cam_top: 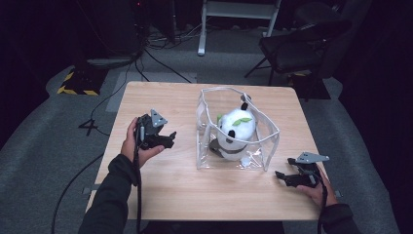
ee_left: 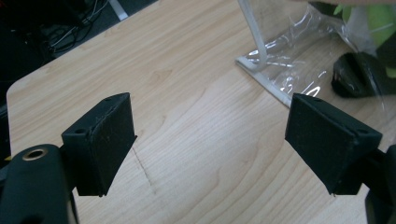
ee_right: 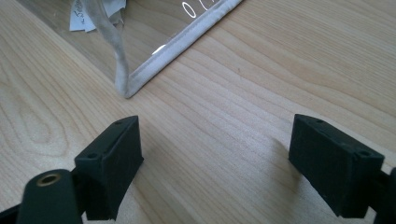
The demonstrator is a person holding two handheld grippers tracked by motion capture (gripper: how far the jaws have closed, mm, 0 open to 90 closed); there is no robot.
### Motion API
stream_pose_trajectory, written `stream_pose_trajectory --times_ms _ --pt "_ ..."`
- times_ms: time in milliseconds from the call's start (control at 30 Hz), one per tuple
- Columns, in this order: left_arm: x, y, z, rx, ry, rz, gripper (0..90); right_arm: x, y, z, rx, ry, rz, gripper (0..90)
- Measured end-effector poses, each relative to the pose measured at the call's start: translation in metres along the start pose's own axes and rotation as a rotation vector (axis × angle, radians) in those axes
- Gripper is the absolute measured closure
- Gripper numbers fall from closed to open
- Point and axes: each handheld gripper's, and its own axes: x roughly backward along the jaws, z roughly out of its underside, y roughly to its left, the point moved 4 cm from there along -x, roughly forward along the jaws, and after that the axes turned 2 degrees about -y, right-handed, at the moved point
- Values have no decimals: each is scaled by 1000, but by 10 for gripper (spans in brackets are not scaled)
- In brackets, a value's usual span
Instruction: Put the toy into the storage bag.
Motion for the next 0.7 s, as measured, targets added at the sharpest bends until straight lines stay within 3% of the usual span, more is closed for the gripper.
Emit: stream_pose_trajectory --times_ms 267,700 --pt "0 0 21 -33 57 -32 161 0 0 0 0 0 0 171" --pt "0 1 55 -18 94 -27 161 0 0 0 0 0 0 171"
